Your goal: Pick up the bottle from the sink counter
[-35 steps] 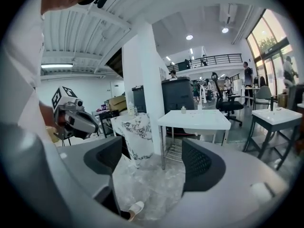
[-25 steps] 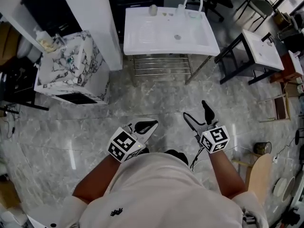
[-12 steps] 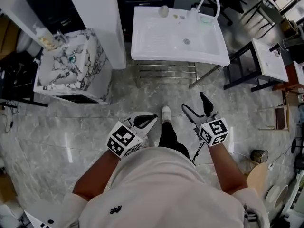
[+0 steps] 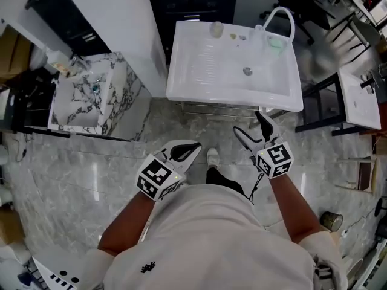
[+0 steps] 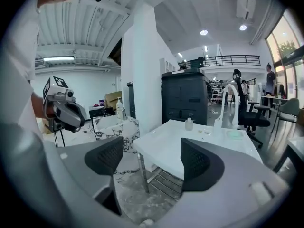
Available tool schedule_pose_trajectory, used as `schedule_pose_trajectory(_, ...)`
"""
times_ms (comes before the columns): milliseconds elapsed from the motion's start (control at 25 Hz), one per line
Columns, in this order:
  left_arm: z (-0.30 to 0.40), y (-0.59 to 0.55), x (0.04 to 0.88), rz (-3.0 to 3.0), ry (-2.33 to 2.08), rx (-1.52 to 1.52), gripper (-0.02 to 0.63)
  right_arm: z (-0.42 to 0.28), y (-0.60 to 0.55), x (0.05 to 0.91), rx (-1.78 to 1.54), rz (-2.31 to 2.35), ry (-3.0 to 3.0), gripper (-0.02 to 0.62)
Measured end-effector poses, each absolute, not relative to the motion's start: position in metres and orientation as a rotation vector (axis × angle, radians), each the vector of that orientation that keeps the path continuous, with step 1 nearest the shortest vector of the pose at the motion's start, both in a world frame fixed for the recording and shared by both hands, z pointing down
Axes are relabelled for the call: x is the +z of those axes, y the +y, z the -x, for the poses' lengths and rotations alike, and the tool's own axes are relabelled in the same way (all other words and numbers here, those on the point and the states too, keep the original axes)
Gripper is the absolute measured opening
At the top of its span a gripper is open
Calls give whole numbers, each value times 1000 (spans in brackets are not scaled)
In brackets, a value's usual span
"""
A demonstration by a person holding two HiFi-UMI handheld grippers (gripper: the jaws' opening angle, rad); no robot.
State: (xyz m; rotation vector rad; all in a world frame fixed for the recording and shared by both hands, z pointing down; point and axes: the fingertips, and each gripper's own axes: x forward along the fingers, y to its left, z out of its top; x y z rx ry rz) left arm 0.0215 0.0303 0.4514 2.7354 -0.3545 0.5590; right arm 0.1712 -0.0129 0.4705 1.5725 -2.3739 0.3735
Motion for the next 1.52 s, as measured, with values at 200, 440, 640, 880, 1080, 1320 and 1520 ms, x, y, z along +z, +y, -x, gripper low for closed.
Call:
schedule_pose_trajectory(200,-62,-16,448,-2713,-431,556,6,-206,-73,471,332,-1486,-2415,391)
schedule_pose_trajectory(440,-95,-55,446,-2694,-506,533,6,-230,-131,480,318,-1409,-2454,388)
schedule_pose_trajectory(640,-96,-76,443,-2678,-531,498,6,-234,-167,496,337,-1386,-2442,385)
schedule_pose_trajectory(880,-75,-96,435,-2698,-513,502,6,-220,-198,497,334,-1408,-2403,385)
schedule_pose_trajectory(1080,-54,-103,431,-2714,-473,484,6,-213,-225,498,327,-1460,-2363,383)
schedule_pose_trajectory(1320,-32,-119,433,-2709,-507,501,6,-212,-267,512,332,-1483,-2342,387)
schedule_pose_trajectory(1520,-31,-149,426,-2695,-617,482,6,-222,-318,531,338,-1431,-2337,393)
